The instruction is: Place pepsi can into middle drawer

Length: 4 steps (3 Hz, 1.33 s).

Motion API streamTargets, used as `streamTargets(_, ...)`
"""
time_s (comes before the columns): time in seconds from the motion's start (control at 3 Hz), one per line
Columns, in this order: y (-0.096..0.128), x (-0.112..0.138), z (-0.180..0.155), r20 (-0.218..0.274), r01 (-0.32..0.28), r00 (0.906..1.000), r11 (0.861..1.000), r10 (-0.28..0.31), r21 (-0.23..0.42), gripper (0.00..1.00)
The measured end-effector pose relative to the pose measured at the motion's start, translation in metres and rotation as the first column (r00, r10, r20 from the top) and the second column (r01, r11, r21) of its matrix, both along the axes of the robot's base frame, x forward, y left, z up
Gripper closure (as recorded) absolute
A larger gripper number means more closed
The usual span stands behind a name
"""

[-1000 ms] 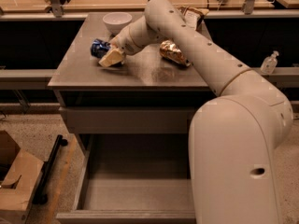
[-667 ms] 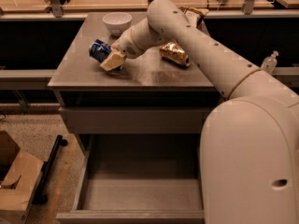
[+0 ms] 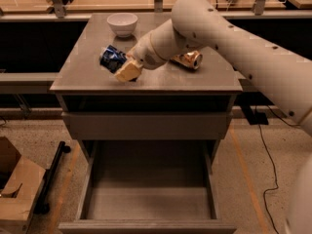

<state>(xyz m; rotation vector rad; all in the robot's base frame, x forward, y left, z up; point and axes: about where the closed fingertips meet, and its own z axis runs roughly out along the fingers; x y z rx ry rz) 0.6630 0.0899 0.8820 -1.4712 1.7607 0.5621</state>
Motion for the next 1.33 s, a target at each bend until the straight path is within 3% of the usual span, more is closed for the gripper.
streamTargets(0.33,-0.029,-0.053,0.017,-0.015,-0.009,0.9999,1.000,0.009,-0.026,1.00)
streamTargets(0.67,-0.062,-0.102,0.011,-0.102,-0.034,0.9943,0.999,0.033,-0.014,1.00)
streamTargets(1.0,-0.069,-0.106,0.010,-0.116,-0.027,0.9929,1.000,0.026,-0.008,1.00)
streamTargets(1.33,-0.067,-0.109,-0.016,-0.188,-0.094,0.9792,0.992,0.077,-0.085,1.00)
